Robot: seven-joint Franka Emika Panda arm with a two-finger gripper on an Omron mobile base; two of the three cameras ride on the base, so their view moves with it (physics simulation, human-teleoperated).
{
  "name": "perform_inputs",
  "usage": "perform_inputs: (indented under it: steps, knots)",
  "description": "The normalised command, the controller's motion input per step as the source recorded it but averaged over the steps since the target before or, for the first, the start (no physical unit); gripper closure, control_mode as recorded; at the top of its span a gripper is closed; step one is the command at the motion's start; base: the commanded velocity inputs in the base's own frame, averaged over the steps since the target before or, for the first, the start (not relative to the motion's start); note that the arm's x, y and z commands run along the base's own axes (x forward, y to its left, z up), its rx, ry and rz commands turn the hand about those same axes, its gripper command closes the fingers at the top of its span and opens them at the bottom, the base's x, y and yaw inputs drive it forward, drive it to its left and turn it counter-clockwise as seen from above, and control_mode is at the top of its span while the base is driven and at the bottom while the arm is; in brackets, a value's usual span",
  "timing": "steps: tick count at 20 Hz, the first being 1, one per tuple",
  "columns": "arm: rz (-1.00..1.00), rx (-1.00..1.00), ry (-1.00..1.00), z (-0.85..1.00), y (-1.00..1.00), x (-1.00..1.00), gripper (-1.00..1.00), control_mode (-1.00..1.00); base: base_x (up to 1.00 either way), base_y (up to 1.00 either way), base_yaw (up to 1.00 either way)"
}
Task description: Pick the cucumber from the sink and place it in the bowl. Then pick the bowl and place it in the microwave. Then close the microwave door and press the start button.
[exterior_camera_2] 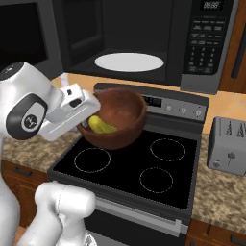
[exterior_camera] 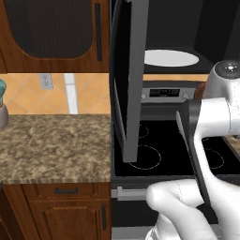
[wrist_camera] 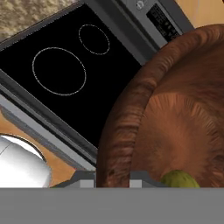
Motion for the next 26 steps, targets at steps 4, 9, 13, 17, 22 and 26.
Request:
perform_inputs:
  steps: [4,9,13,17,22,26]
  knots:
    - [0.34,-0.21,0.00,0.45,0.14,0.00,1.00,-1.00,0.00,0.00,0.00]
    - [0.33,-0.13,0.06,0.39,0.04,0.14,1.00,-1.00,0.00,0.00,0.00]
    - [0.29,-0.02,0.01,0.43,0.00,0.34,1.00,-1.00,0.00,0.00,0.00]
    - [0.22,0.00,0.00,0.13,0.00,0.58,1.00,-1.00,0.00,0.00,0.00]
    - [0.12,-0.02,0.01,0.06,0.00,0.70,1.00,-1.00,0.00,0.00,0.00]
    - [0.05,-0.10,-0.01,0.44,-0.16,0.24,1.00,-1.00,0.00,0.00,0.00]
